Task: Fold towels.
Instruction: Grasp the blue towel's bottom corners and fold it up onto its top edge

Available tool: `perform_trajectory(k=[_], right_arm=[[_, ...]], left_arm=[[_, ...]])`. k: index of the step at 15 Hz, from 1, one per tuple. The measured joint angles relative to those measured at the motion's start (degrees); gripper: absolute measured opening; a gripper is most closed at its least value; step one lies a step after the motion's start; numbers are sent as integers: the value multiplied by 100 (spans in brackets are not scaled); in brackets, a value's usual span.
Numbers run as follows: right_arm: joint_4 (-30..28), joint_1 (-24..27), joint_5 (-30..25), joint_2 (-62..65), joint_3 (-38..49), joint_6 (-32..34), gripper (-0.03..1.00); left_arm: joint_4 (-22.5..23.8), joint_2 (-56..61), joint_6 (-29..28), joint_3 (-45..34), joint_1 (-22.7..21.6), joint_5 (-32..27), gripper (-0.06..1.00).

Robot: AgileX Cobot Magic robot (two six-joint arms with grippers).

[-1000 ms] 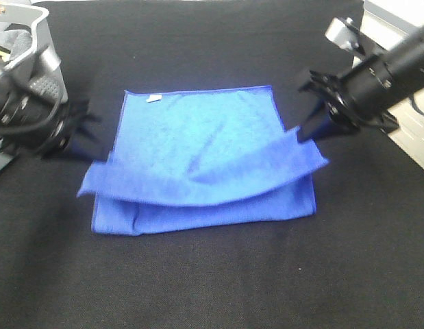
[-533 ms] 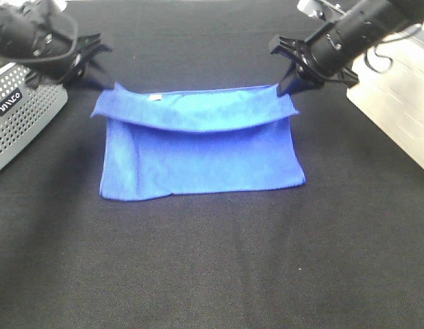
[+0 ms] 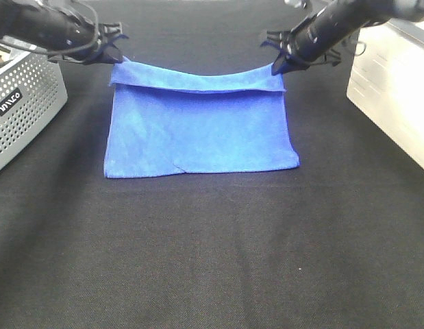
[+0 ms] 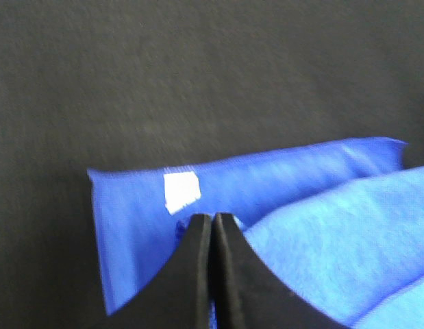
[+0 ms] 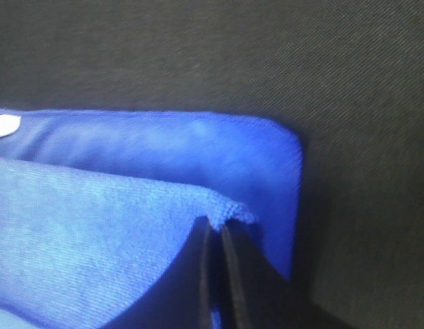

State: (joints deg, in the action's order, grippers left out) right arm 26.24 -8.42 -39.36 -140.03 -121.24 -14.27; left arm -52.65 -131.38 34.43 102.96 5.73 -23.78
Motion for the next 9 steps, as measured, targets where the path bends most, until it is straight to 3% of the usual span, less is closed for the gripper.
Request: perform_trajectory(k=[2,3,6,7,8,9], right_arm=[[-40,0,258,-304,-132,0,0],[-40,0,401,-401,-132,0,3],[-57,0,504,-493,-132,6,53],[-74,0,344,-476,-132,6,64],[-132,0,-160,-367,-132,6,69],[-172,0,-521,-246,-132,6,72]], left_arm=[[0,-476,52,481,0,6,2],[6,-682,52,688,0,0,9],[40,-762,52,762,0,-40,62],[69,-762,52,762,0,-155,71],[155,-762,52,762,0,-521,76],[235,-739,52,762,0,-814,77]])
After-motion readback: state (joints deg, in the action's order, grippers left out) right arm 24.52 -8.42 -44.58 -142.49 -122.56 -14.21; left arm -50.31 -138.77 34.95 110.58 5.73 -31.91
